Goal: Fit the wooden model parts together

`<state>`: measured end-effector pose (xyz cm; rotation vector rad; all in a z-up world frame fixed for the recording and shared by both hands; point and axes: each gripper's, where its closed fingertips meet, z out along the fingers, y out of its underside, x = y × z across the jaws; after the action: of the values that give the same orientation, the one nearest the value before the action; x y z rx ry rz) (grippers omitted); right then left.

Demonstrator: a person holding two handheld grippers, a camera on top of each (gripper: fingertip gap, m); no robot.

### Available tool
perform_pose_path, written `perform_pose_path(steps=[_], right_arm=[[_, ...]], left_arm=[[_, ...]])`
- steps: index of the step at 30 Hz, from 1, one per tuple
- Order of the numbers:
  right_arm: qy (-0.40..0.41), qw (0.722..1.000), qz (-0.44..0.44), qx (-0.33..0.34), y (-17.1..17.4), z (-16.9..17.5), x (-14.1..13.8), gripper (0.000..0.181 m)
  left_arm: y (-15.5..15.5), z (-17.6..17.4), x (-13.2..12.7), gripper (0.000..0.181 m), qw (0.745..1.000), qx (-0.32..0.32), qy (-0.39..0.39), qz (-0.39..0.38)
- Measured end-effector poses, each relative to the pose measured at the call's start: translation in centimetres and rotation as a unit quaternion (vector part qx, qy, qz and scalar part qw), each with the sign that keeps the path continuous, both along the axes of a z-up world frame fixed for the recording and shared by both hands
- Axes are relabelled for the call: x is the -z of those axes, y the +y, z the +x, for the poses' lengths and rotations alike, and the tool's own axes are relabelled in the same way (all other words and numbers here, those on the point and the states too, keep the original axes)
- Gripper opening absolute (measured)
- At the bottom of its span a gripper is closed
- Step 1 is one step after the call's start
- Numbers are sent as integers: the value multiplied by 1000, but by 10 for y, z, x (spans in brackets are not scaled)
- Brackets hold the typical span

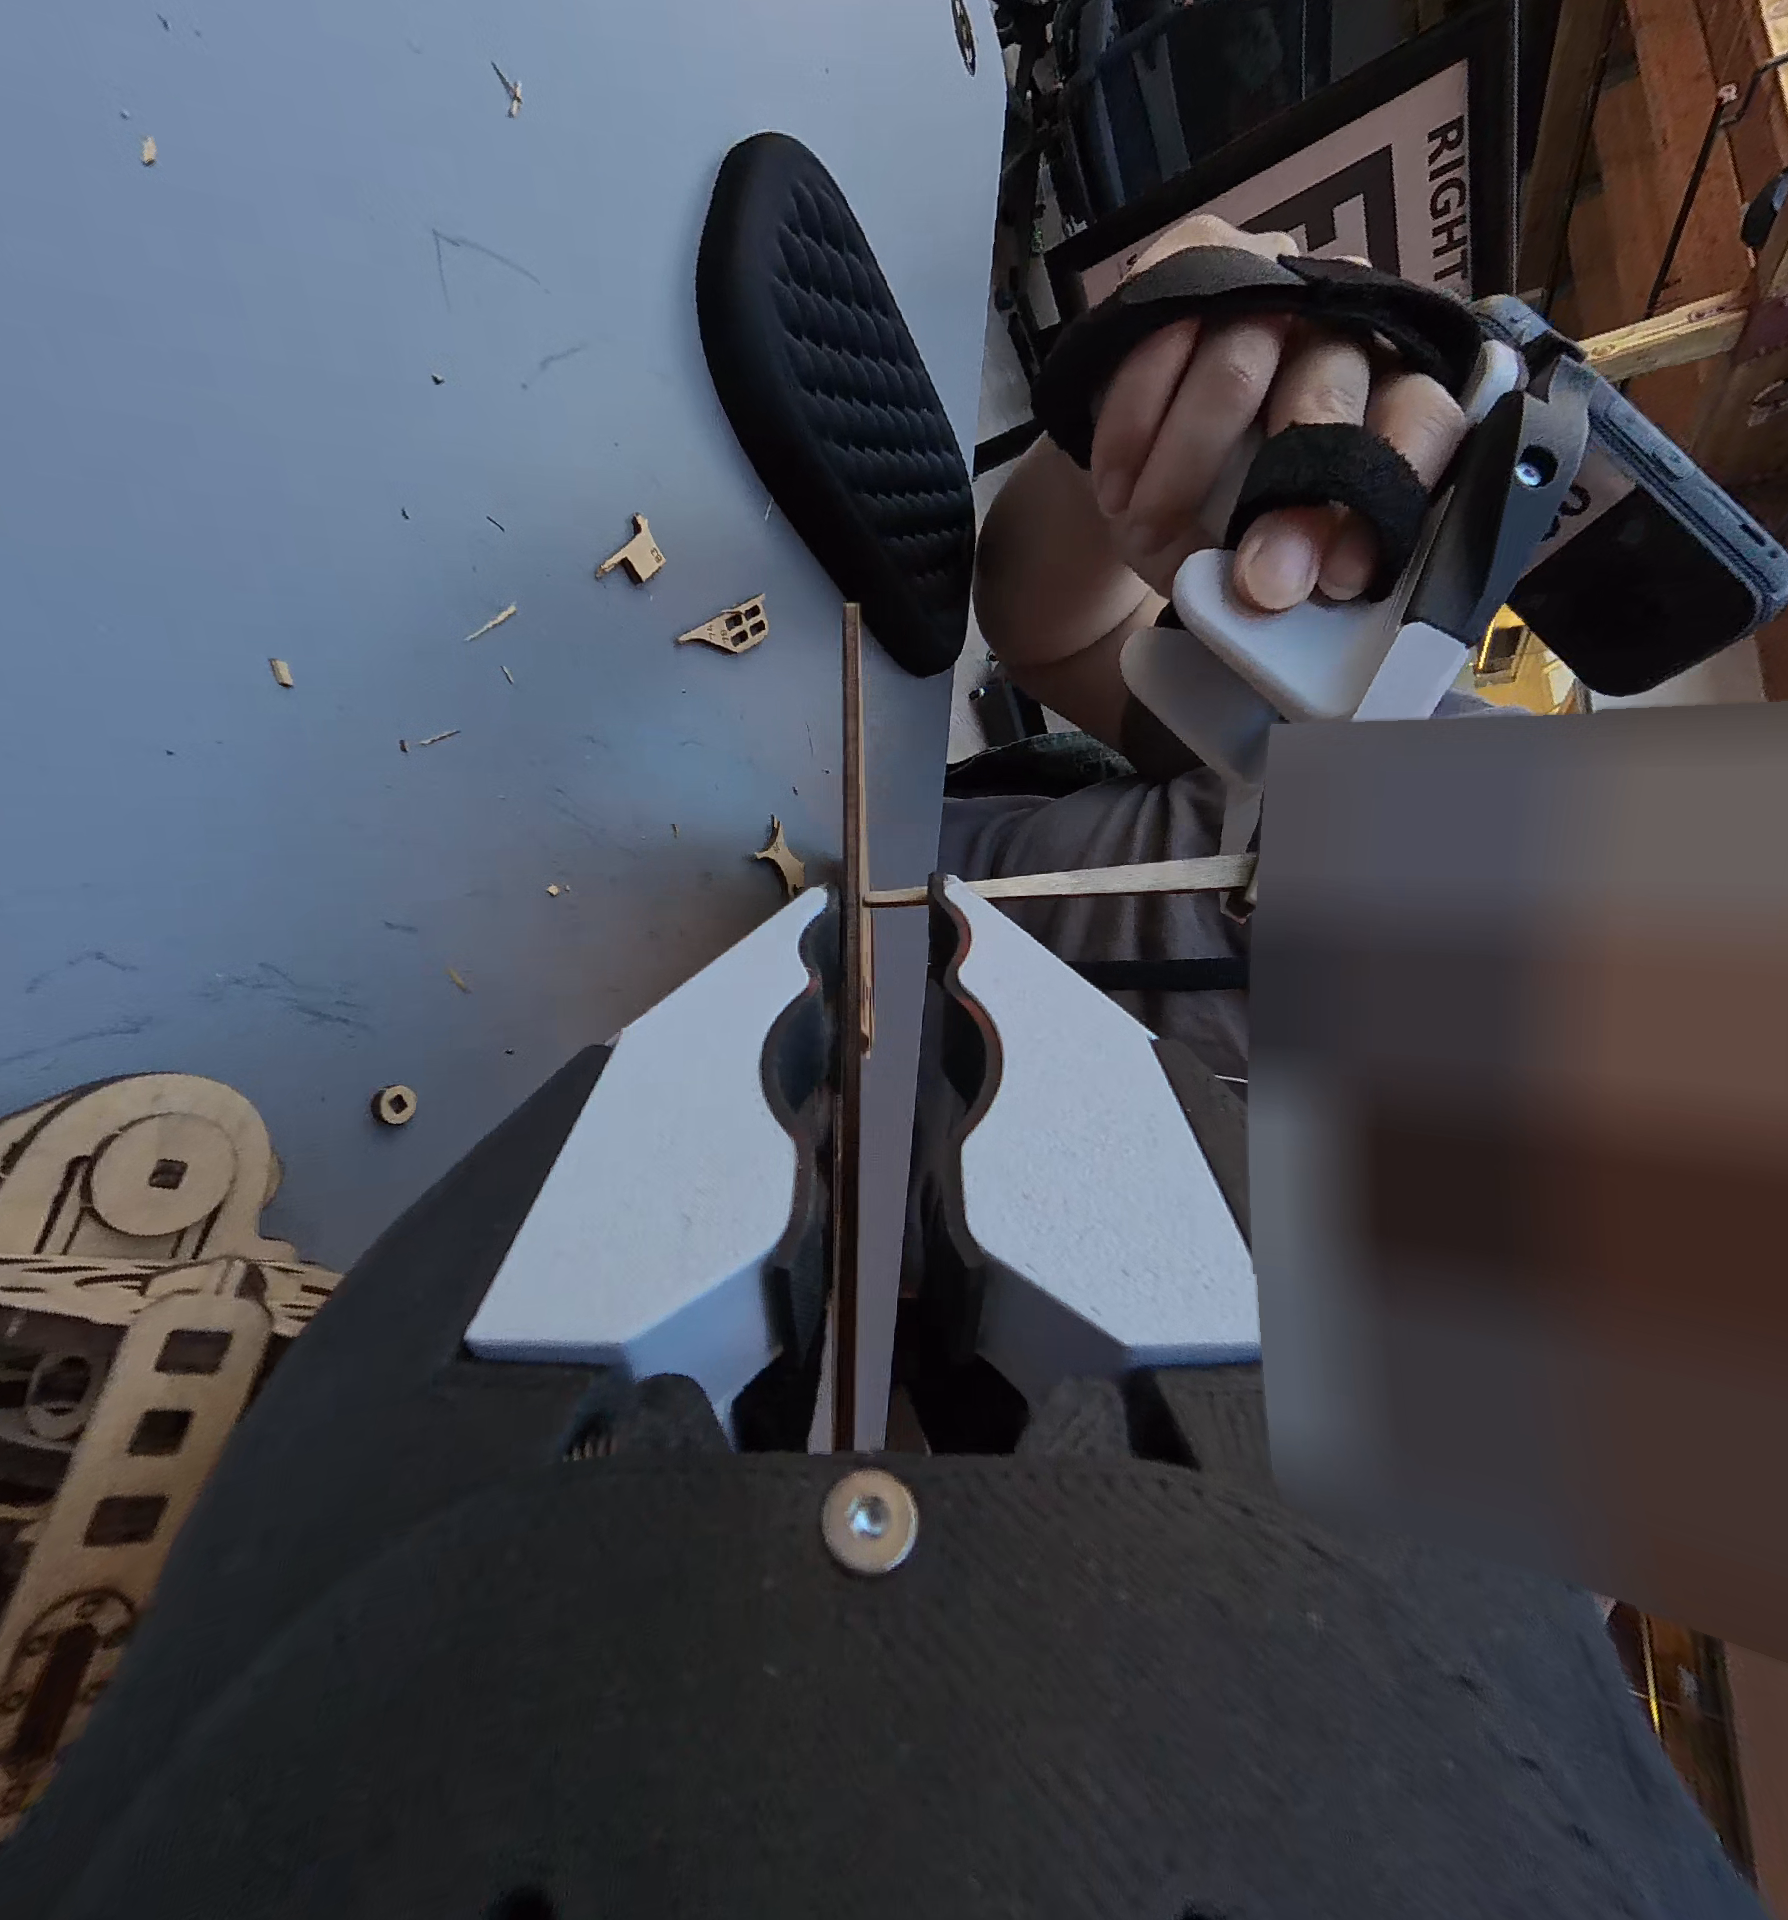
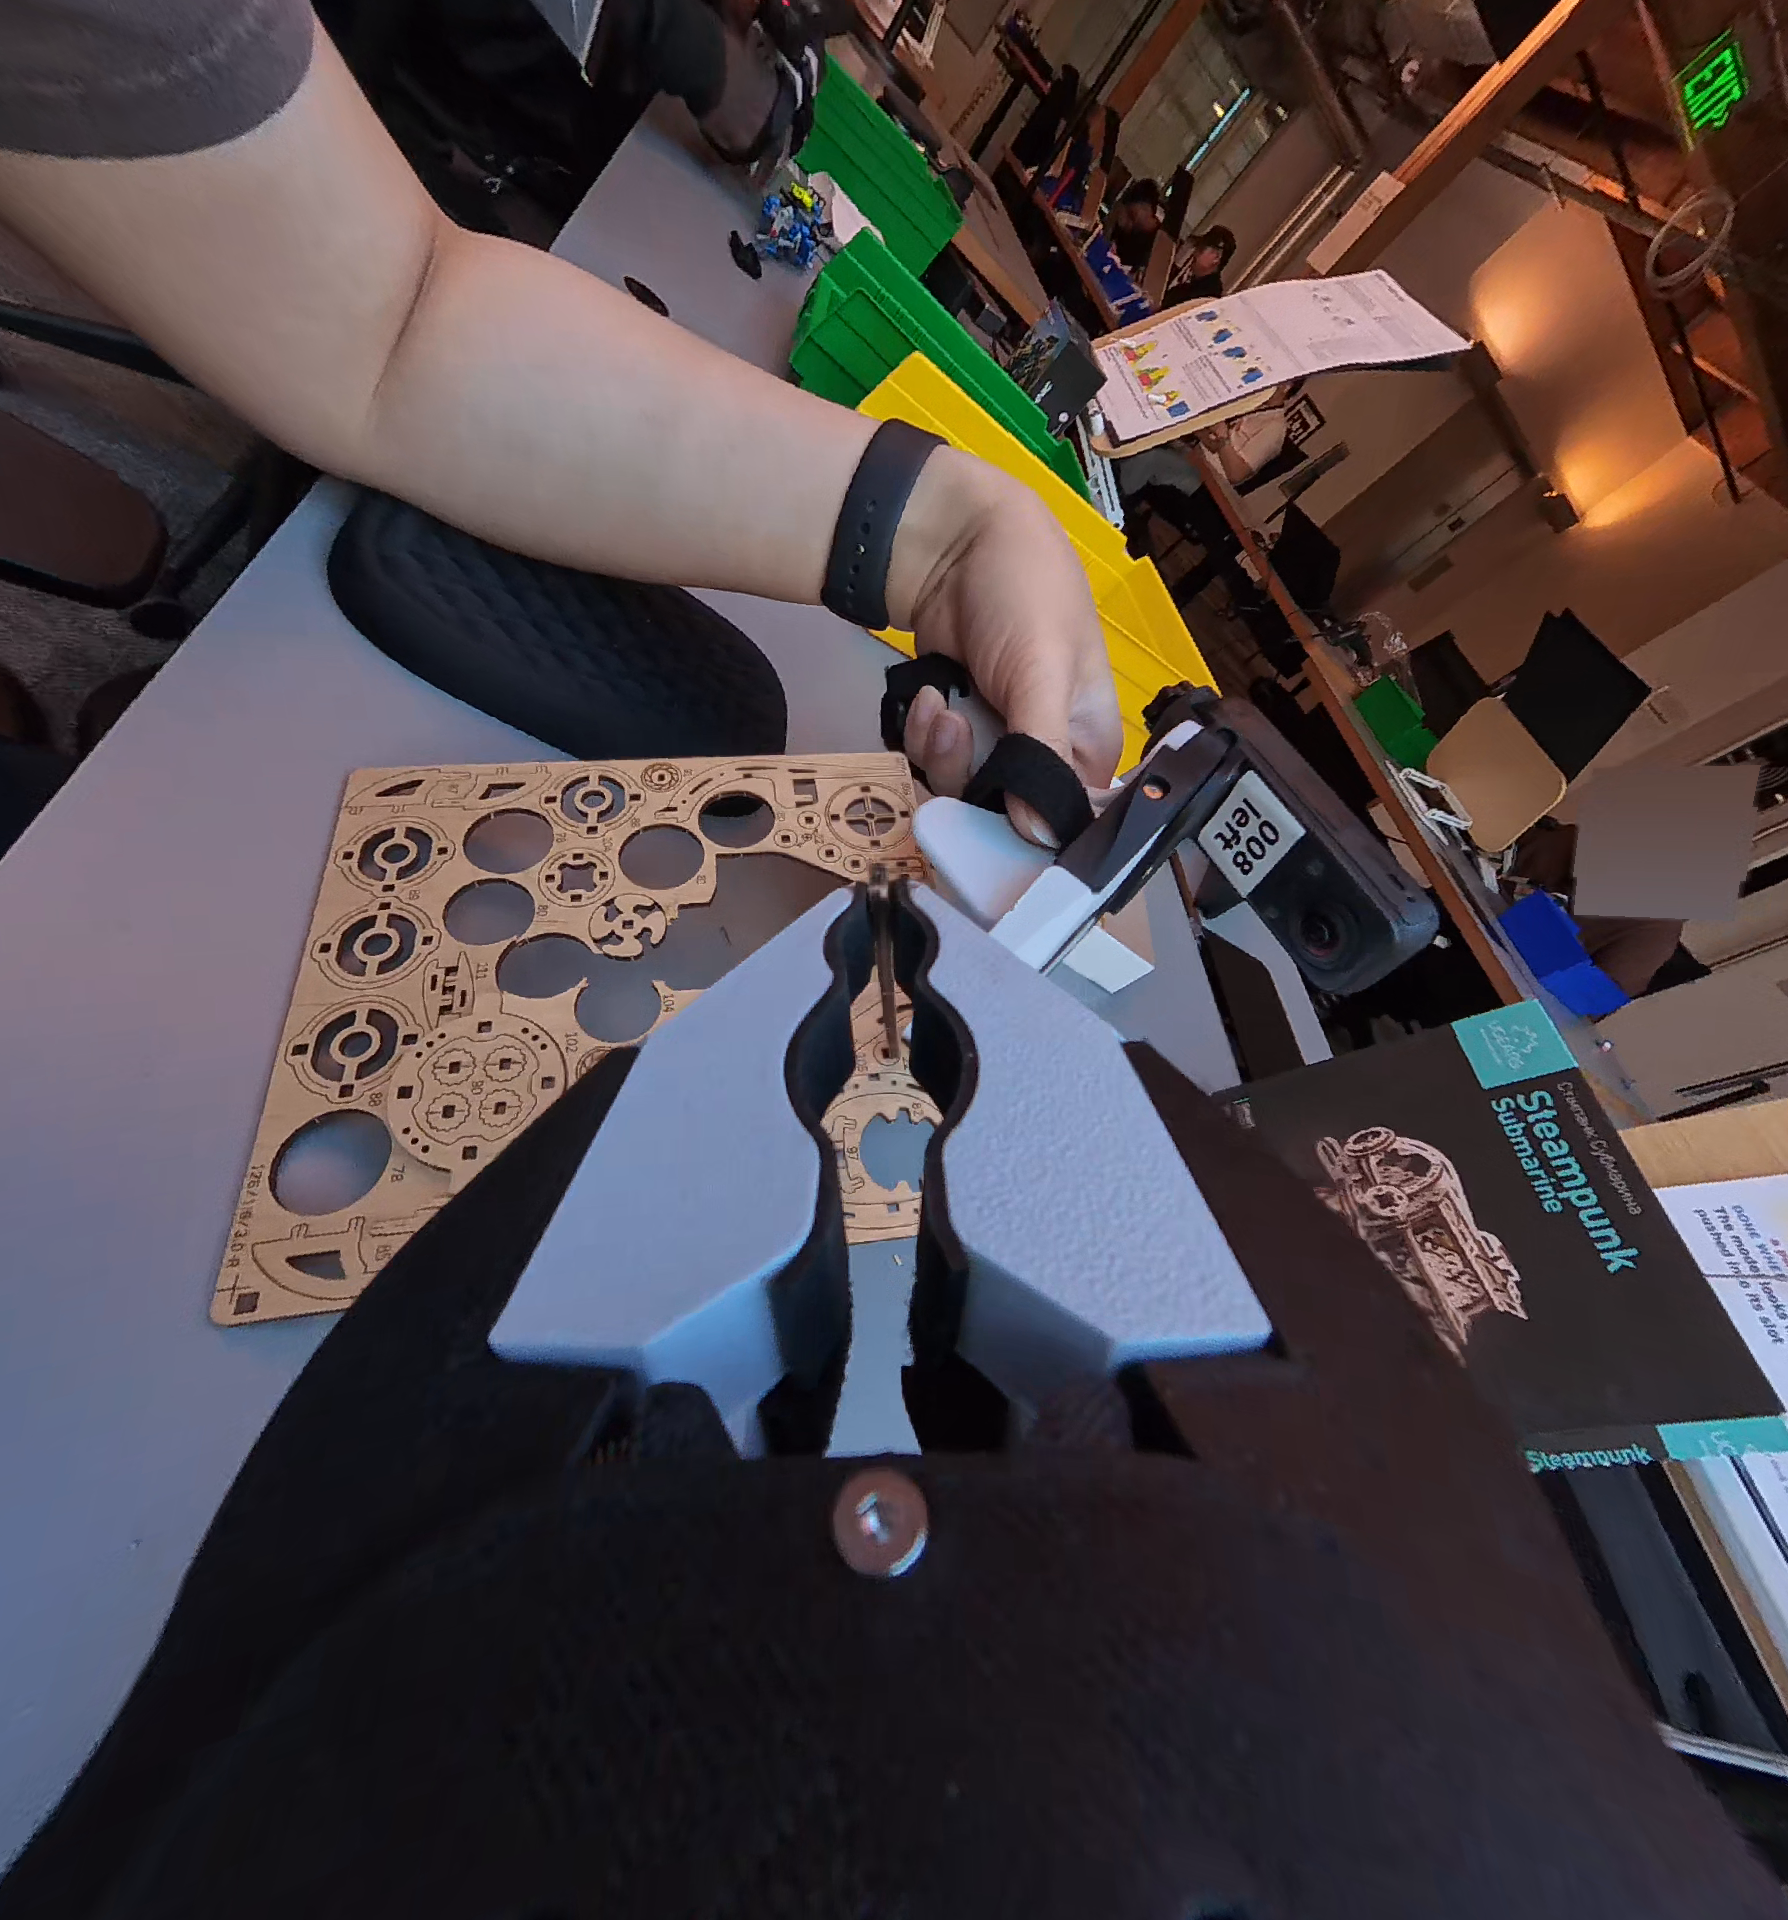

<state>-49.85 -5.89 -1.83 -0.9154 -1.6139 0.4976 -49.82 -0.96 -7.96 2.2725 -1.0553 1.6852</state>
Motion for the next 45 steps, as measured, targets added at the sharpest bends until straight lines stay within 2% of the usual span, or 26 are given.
perform_pose_path(steps=[1,14,19,23,26,31,35,38,45], right_arm=[[-3,1000,-6,-6,-1,-1,0,2],[-6,1000,-13,-5,2,-5,-3,2],[-13,996,-87,9,14,-8,-7,2],[-26,994,-95,-48,6,-8,-7,3],[-33,993,-102,-54,9,-7,-6,2],[-14,989,-145,-26,18,-7,-14,2],[-17,992,-120,-39,15,-5,-10,1],[-15,998,-49,-48,11,-6,-10,2],[19,997,-56,-40,12,-3,-18,1]], left_arm=[[0,0,0,14,1000,0,1,1],[4,-1,3,3,1000,-14,13,10],[9,-1,3,7,999,-30,14,7],[9,-1,0,4,1000,-30,5,-2],[9,0,1,4,999,-33,9,2],[12,0,-2,2,999,-39,3,0],[10,0,2,2,999,-31,14,9],[6,1,2,1,1000,-22,15,7],[6,3,-7,6,999,-25,-15,-17]])
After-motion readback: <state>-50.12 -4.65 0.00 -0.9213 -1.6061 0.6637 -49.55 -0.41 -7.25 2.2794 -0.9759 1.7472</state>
